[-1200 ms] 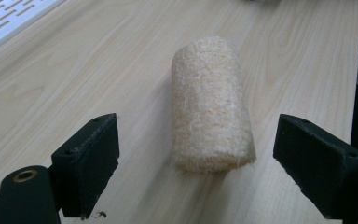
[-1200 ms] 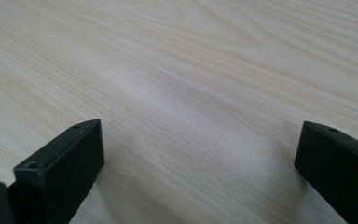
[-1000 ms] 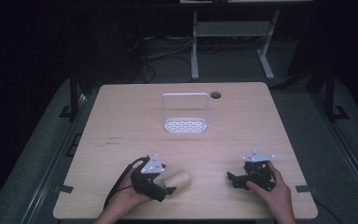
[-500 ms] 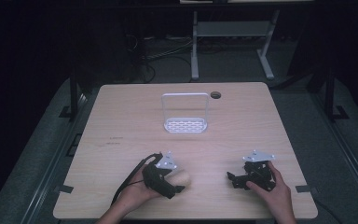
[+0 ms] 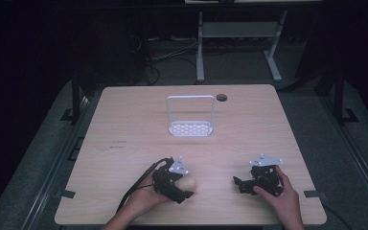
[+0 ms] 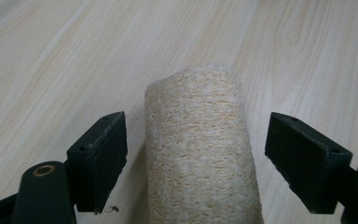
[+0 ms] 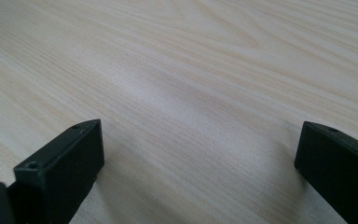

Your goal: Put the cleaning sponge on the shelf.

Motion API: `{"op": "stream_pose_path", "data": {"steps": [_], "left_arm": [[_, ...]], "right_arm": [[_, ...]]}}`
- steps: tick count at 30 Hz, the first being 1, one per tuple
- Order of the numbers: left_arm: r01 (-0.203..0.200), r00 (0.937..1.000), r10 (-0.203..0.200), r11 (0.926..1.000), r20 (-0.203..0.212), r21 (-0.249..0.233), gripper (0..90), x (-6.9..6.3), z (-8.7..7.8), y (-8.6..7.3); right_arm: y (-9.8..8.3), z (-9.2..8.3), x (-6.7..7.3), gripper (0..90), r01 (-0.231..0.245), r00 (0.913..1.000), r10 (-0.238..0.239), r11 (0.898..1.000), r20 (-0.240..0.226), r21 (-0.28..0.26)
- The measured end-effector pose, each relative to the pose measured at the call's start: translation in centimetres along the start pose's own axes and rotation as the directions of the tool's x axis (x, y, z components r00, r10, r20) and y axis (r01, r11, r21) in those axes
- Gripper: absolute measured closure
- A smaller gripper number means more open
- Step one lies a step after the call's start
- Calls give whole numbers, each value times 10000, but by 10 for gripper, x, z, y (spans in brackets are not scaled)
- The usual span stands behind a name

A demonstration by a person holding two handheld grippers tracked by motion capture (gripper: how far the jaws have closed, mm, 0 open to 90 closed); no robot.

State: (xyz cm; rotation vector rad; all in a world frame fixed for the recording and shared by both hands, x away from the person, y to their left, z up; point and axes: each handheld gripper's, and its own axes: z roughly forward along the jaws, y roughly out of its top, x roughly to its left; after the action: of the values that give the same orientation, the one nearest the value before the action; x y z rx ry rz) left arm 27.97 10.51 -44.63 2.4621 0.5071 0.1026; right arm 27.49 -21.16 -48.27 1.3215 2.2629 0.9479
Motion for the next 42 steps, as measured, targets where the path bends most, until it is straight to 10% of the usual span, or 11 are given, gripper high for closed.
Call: {"op": "stream_pose_path", "data": {"steps": [16, 42], "left_arm": [[61, 9998, -56, 9996, -176, 262, 391, 1, 1, -2], [342, 9994, -342, 9994, 10, -64, 411, 9, -5, 0]], "right_arm": [[0, 0, 0, 9, -2, 10000, 2, 10000, 1, 1], [0, 0, 0, 9, 0, 10000, 0, 10000, 2, 2]]}}
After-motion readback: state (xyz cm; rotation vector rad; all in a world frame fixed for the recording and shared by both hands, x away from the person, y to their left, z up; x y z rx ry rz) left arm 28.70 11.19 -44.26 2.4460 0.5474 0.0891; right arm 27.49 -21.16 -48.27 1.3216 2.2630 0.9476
